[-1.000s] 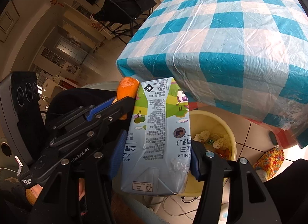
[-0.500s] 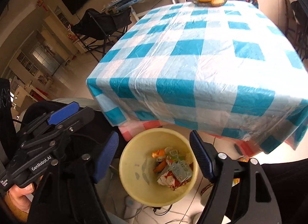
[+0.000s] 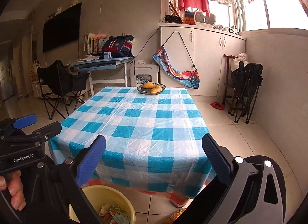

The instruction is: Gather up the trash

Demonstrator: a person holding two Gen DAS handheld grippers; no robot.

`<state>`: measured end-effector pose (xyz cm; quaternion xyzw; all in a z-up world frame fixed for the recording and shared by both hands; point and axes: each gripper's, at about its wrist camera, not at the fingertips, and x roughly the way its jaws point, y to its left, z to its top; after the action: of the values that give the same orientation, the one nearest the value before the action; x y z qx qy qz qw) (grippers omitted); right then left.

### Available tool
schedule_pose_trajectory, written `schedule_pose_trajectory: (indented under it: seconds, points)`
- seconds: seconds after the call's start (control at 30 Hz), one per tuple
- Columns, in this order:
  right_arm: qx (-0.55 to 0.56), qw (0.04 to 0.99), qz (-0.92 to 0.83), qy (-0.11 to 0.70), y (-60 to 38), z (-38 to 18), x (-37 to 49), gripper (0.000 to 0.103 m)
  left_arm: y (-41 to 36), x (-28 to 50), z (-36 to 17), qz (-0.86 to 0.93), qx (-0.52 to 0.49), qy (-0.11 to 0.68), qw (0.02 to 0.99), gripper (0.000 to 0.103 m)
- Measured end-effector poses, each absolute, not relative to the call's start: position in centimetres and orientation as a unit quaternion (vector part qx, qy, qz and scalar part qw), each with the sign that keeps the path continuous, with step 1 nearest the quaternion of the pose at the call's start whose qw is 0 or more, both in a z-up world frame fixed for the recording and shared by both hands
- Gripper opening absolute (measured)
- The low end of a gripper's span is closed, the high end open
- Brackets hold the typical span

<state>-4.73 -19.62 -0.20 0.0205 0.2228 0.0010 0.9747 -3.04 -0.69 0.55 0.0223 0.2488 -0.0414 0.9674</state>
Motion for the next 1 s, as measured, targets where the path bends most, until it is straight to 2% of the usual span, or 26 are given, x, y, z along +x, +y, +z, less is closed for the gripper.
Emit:
schedule_pose_trajectory:
  seconds: [0.3,0.5,1.0]
  points:
    - [0.003,0.976,-0.002,0.216,-19.0,-0.9,-4.3,0.096,-2.1,-3.1,0.9,-0.048,0.032,0.225,0.973,0.088]
    - [0.019,0.979,-0.023,0.203,-20.0,-0.5,-4.4,0.096,-1.6,-3.2,1.4,-0.037,0.02,0.204,0.978,0.093]
    - [0.018,0.978,-0.032,0.203,-20.0,-0.5,-4.1,0.096,-0.8,-3.1,1.2,-0.026,0.011,0.205,0.978,0.096]
